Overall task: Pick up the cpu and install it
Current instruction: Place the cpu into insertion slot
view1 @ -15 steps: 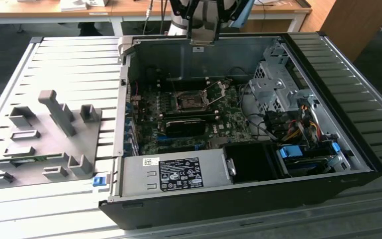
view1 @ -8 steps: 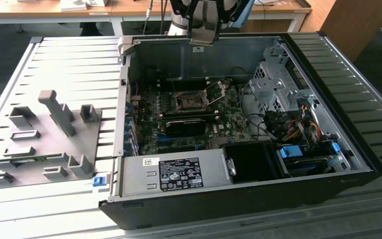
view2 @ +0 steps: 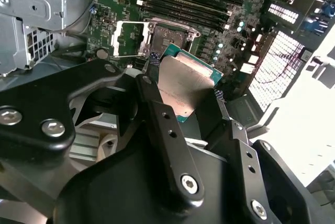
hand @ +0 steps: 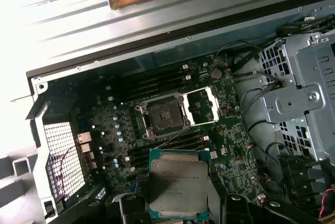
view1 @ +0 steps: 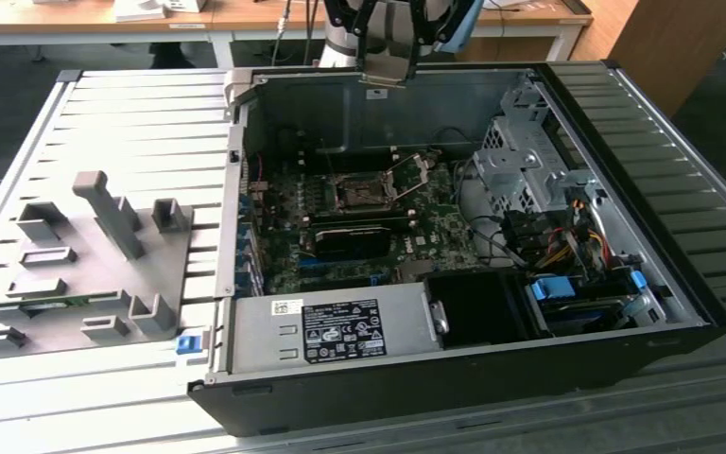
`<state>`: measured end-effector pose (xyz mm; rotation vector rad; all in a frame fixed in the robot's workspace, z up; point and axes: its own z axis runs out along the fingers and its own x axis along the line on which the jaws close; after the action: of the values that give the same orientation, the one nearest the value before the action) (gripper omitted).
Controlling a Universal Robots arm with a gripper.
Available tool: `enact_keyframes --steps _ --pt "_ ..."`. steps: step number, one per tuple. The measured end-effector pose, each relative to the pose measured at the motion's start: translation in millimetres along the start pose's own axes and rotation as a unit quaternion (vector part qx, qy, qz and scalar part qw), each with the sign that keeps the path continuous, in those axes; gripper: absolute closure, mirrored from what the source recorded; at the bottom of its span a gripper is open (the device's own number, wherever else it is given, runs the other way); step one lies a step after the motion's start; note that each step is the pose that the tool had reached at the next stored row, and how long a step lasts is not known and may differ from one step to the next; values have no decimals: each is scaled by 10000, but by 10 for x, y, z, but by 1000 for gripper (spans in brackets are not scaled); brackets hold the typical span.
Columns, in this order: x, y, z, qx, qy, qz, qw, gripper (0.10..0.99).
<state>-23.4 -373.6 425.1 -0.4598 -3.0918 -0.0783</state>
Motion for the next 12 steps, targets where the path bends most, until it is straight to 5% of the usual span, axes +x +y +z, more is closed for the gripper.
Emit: enact_keyframes --steps 12 --pt "0 0 1 -6 -12 257 9997 557"
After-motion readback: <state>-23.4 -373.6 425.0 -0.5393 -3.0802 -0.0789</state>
